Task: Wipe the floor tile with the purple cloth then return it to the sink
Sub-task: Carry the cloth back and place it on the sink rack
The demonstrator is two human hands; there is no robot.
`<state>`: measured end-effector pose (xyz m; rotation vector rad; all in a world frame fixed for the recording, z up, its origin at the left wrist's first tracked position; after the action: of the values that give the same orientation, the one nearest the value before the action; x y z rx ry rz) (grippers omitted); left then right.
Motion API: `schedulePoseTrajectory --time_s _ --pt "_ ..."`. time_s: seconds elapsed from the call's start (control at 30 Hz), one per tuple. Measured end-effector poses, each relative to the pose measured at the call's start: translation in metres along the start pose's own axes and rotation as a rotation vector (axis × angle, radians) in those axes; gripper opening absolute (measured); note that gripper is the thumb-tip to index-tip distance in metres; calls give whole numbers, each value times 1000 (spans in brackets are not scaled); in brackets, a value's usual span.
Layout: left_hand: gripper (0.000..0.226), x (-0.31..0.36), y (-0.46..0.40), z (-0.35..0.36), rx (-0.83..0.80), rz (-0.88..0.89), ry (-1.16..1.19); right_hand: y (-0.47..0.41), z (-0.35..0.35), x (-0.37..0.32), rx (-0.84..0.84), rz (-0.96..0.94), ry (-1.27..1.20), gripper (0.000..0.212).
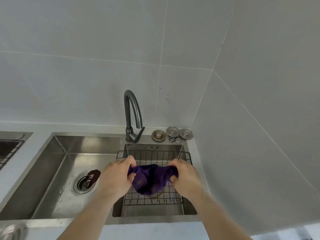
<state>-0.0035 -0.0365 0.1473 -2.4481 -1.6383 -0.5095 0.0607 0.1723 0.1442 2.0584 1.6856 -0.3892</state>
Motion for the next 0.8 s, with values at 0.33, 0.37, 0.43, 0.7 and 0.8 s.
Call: schedulePoseTrajectory --time_s 0.33,0.37,0.43,0.7,0.8 --pt "32 -30 -101 92 -149 -26 -104 -102 63 56 -116 69 222 51" --pt "36 -38 -116 118 -183 -30 -111 -117 83 75 -148 105 228 55" --pt "42 -37 -109 126 -239 -25 -167 -111 92 81 -211 111 269 65" --pt "78 -58 -91 200 -580 -48 -253 -94 157 114 -508 129 276 79" --pt "78 -55 -92 191 -547 -38 -249 -94 153 110 -479 130 275 75"
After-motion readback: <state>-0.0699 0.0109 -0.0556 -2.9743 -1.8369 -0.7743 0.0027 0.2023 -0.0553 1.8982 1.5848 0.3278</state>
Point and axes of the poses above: each hand's wrist, its own y-axis away from the middle knuckle, its own z-axis out of the palm, x = y × z, the point moved 10 cm from there along -y, towards the middle knuckle, and after that the axes turned 4 degrees about -x, right-handed, at the moved point
